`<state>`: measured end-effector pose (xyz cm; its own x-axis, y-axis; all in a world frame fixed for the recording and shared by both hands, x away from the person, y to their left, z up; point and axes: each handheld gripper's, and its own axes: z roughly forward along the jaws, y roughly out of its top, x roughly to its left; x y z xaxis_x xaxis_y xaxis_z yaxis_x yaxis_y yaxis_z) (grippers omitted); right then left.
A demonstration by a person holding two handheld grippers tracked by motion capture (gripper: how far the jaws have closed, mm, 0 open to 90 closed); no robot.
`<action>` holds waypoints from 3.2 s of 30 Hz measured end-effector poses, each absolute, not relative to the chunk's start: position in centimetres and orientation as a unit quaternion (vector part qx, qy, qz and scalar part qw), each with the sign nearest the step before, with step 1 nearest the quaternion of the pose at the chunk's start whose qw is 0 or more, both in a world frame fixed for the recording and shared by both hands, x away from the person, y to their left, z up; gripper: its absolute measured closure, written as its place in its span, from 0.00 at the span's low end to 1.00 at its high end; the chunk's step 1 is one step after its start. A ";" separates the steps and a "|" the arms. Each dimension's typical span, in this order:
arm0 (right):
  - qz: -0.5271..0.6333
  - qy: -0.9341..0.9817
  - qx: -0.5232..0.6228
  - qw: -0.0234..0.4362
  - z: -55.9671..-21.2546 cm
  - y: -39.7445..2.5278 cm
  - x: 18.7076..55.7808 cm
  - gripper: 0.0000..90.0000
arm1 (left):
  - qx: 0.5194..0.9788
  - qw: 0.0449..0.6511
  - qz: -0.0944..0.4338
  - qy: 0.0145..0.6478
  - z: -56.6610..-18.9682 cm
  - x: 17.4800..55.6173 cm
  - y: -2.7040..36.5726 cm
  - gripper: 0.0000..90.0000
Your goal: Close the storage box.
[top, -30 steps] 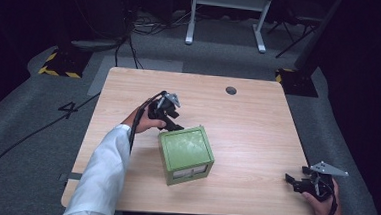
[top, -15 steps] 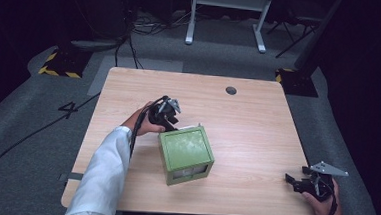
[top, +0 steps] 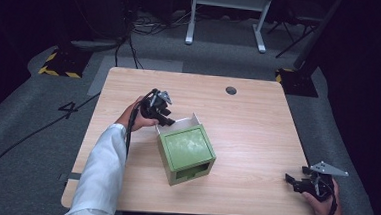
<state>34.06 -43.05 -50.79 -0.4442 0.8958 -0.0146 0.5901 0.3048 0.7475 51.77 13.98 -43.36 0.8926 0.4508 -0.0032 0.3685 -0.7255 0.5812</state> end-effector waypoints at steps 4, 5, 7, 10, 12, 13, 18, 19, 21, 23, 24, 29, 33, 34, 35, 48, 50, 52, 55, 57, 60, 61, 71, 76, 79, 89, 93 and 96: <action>0.345 0.777 0.478 0.222 -50.8 -43.1 34.1 0.18 | 0.924 0.293 0.076 0.232 -43.5 52.0 14.5 0.59; 0.345 0.777 0.478 0.222 -50.8 -43.1 34.1 0.18 | 0.923 0.296 0.082 0.233 -43.6 52.1 14.6 0.59; 0.345 0.777 0.478 0.222 -50.8 -43.1 34.1 0.18 | 0.921 0.297 0.082 0.240 -43.6 52.3 14.8 0.60; 0.345 0.777 0.478 0.222 -50.8 -43.1 34.1 0.18 | 0.918 0.295 0.090 0.249 -43.5 52.4 15.1 0.60; 0.345 0.777 0.478 0.222 -50.8 -43.1 34.1 0.18 | 0.918 0.292 0.093 0.251 -43.4 52.6 15.2 0.60; 0.345 0.777 0.479 0.222 -50.8 -43.1 34.1 0.18 | 0.918 0.291 0.097 0.253 -43.4 52.6 15.3 0.60; 0.345 0.777 0.478 0.222 -50.8 -43.1 34.1 0.18 | 0.913 0.294 0.103 0.263 -43.4 53.0 15.7 0.60; 0.345 0.777 0.478 0.222 -50.8 -43.1 34.1 0.18 | 0.912 0.294 0.102 0.267 -43.5 53.1 15.8 0.60; 0.345 0.777 0.478 0.222 -50.8 -43.1 34.1 0.18 | 0.910 0.297 0.102 0.271 -43.7 53.3 15.9 0.60; 0.345 0.777 0.478 0.222 -50.8 -43.1 34.1 0.18 | 0.910 0.295 0.105 0.273 -43.8 53.5 16.0 0.60; 0.345 0.777 0.478 0.222 -50.8 -43.1 34.1 0.18 | 0.910 0.293 0.105 0.274 -43.9 53.6 16.1 0.60; 0.345 0.777 0.478 0.222 -50.8 -43.1 34.1 0.18 | 0.905 0.295 0.118 0.284 -43.8 53.9 16.4 0.60; 0.344 0.777 0.478 0.222 -50.8 -43.0 34.1 0.18 | 0.901 0.296 0.130 0.290 -43.5 54.1 16.5 0.61; 0.344 0.777 0.478 0.222 -50.8 -43.0 34.1 0.18 | 0.901 0.297 0.128 0.288 -43.3 54.1 16.6 0.61; 0.344 0.777 0.478 0.222 -50.8 -43.0 34.1 0.18 | 0.898 0.302 0.133 0.291 -43.1 54.0 16.5 0.60; 0.344 0.776 0.479 0.223 -50.8 -43.0 34.0 0.18 | 0.876 0.329 0.194 0.294 -39.7 52.5 18.1 0.54; 0.344 0.776 0.479 0.223 -50.8 -43.0 34.0 0.18 | 0.875 0.327 0.200 0.295 -39.3 52.3 18.4 0.52; 0.344 0.776 0.479 0.222 -50.8 -43.0 34.1 0.18 | 0.871 0.328 0.212 0.299 -38.9 51.9 18.8 0.49; 0.344 0.776 0.479 0.222 -50.8 -43.0 34.0 0.18 | 0.865 0.333 0.222 0.304 -38.3 51.4 19.4 0.46; 0.344 0.776 0.479 0.222 -50.8 -43.0 34.1 0.18 | 0.863 0.327 0.231 0.307 -37.8 50.9 19.9 0.42; 0.344 0.776 0.479 0.222 -50.8 -43.0 34.0 0.18 | 0.854 0.335 0.245 0.312 -37.3 50.2 20.7 0.36; 0.344 0.776 0.479 0.222 -50.8 -43.0 34.1 0.18 | 0.854 0.338 0.246 0.311 -37.1 50.0 21.0 0.36; 0.344 0.776 0.479 0.222 -50.8 -43.0 34.0 0.18 | 0.849 0.317 0.292 0.305 -36.3 47.2 22.2 0.30; 0.344 0.775 0.481 0.223 -50.8 -43.1 34.1 0.18 | 0.846 0.303 0.315 0.307 -36.1 45.9 22.5 0.23; 0.344 0.775 0.481 0.223 -50.8 -43.1 34.1 0.18 | 0.842 0.308 0.319 0.308 -36.1 45.0 22.8 0.22; 0.344 0.775 0.481 0.223 -50.8 -43.1 34.1 0.18 | 0.843 0.293 0.336 0.302 -37.2 41.8 22.8 0.21; 0.344 0.775 0.481 0.223 -50.8 -43.0 34.1 0.18 | 0.840 0.301 0.335 0.302 -37.9 40.5 22.8 0.20; 0.344 0.775 0.481 0.223 -50.8 -43.0 34.1 0.18 | 0.851 0.316 0.282 0.310 -38.4 39.9 23.0 0.20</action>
